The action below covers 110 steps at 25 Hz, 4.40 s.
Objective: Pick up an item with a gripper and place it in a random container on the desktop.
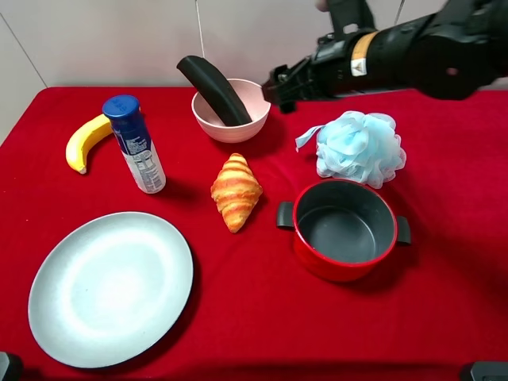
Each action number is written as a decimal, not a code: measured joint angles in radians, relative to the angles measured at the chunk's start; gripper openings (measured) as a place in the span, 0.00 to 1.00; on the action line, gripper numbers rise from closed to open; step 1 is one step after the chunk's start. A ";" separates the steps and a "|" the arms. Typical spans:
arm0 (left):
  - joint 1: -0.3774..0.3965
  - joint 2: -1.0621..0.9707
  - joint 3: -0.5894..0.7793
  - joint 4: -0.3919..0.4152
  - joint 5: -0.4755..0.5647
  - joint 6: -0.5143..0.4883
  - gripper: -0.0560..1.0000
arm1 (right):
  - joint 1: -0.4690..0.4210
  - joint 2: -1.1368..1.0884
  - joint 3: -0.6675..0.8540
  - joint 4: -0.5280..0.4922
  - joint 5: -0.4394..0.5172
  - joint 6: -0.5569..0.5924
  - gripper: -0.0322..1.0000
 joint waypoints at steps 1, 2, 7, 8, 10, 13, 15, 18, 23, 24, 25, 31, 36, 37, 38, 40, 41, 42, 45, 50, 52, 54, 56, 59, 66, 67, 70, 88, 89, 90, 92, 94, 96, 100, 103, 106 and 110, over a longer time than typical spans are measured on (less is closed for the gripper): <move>0.000 0.000 0.000 0.000 0.000 0.000 0.99 | 0.001 -0.026 0.014 0.004 0.022 0.007 0.70; 0.000 0.000 0.000 0.000 0.000 0.000 0.99 | 0.004 -0.048 0.026 0.008 0.050 0.010 0.70; 0.000 0.000 0.000 0.000 0.000 0.000 0.99 | 0.025 -0.166 0.066 0.022 0.213 0.013 0.70; 0.000 0.000 0.000 0.000 0.000 0.000 0.99 | 0.034 -0.189 0.069 0.026 0.245 0.013 0.70; 0.000 0.000 0.000 0.000 0.000 0.000 0.99 | 0.056 -0.228 0.069 0.033 0.328 0.013 0.70; 0.000 0.000 0.000 0.000 0.000 0.000 0.99 | 0.095 -0.285 0.071 0.042 0.439 0.013 0.70; 0.000 0.000 0.000 0.000 0.000 0.000 0.99 | 0.124 -0.323 0.071 0.047 0.512 0.013 0.70; 0.000 0.000 0.000 0.000 0.000 0.000 0.99 | 0.165 -0.372 0.071 0.056 0.634 0.013 0.70; 0.000 0.000 0.000 0.000 0.000 0.000 0.99 | 0.210 -0.441 0.071 0.077 0.824 -0.010 0.70; 0.000 0.000 0.000 0.000 0.000 0.000 0.99 | 0.211 -0.454 0.071 0.092 0.859 -0.022 0.70; 0.000 0.000 0.000 0.000 0.000 0.000 0.99 | 0.211 -0.467 0.071 0.107 0.892 -0.038 0.70; 0.000 0.000 0.000 0.000 0.000 0.000 0.99 | 0.211 -0.551 0.073 0.166 1.038 -0.130 0.70; 0.000 0.000 0.000 0.000 0.000 0.000 0.99 | 0.211 -0.667 0.137 0.184 1.062 -0.145 0.70; 0.000 0.000 0.000 0.000 0.000 0.000 0.99 | 0.211 -0.690 0.158 0.190 1.063 -0.146 0.70; 0.000 0.000 0.000 0.000 0.000 0.000 0.99 | 0.211 -0.717 0.175 0.197 1.064 -0.146 0.70; 0.000 0.000 0.000 0.000 0.000 0.000 0.99 | 0.211 -0.773 0.212 0.204 1.068 -0.148 0.70; 0.000 0.000 0.000 0.000 0.000 0.000 0.99 | 0.211 -0.797 0.225 0.206 1.071 -0.148 0.70; 0.000 0.000 0.000 0.000 0.000 0.000 0.99 | 0.211 -0.825 0.239 0.208 1.075 -0.148 0.70; 0.000 0.000 0.000 0.000 0.000 0.000 0.99 | 0.211 -0.905 0.267 0.210 1.081 -0.148 0.70; 0.000 0.000 0.000 0.000 0.000 0.000 0.99 | 0.211 -1.026 0.306 0.211 1.081 -0.148 0.70; 0.000 0.000 0.000 0.000 0.000 0.000 0.99 | 0.211 -1.069 0.324 0.211 1.076 -0.148 0.70; 0.000 0.000 0.000 0.000 0.000 0.000 0.99 | 0.211 -1.115 0.342 0.211 1.058 -0.152 0.70; 0.000 0.000 0.000 0.000 0.000 0.000 0.99 | 0.211 -1.154 0.348 0.211 1.050 -0.162 0.70; 0.000 0.000 0.000 0.000 0.000 0.000 0.99 | 0.211 -1.206 0.351 0.210 1.041 -0.175 0.70; 0.000 0.000 0.000 0.000 0.000 0.000 0.99 | 0.211 -1.351 0.360 0.218 1.041 -0.177 0.70; 0.000 0.000 0.000 0.000 0.000 0.000 0.99 | 0.211 -1.376 0.360 0.218 1.041 -0.177 0.70; 0.000 0.000 0.000 0.000 0.000 0.000 0.99 | 0.211 -1.441 0.360 0.216 1.045 -0.177 0.70; 0.000 0.000 0.000 0.000 0.000 0.000 0.99 | -0.044 -1.603 0.360 0.180 1.053 -0.149 0.70; 0.000 0.000 0.000 0.000 0.000 0.000 0.99 | -0.063 -1.603 0.360 0.180 1.053 -0.149 0.70; 0.000 0.000 0.000 0.000 0.000 0.000 0.99 | -0.087 -1.603 0.360 0.180 1.053 -0.149 0.70; 0.000 0.000 0.000 0.000 0.000 0.000 0.99 | -0.134 -1.603 0.360 0.180 1.053 -0.149 0.70; 0.000 0.000 0.000 0.000 0.000 0.000 0.99 | -0.186 -1.603 0.360 0.180 1.053 -0.149 0.70; 0.000 0.000 0.000 0.000 0.000 0.000 0.99 | -0.229 -1.603 0.360 0.180 1.053 -0.149 0.70; 0.000 0.000 0.000 0.000 0.000 0.000 0.99 | -0.313 -1.603 0.360 0.180 1.053 -0.148 0.70; 0.000 0.000 0.000 0.000 0.000 0.000 0.99 | -0.362 -1.603 0.360 0.180 1.053 -0.148 0.70; 0.000 0.000 0.000 0.000 0.000 0.000 0.99 | -0.391 -1.603 0.360 0.183 1.053 -0.151 0.70; 0.000 0.000 0.000 0.000 0.000 0.000 0.99 | -0.395 -1.603 0.360 0.191 1.053 -0.157 0.70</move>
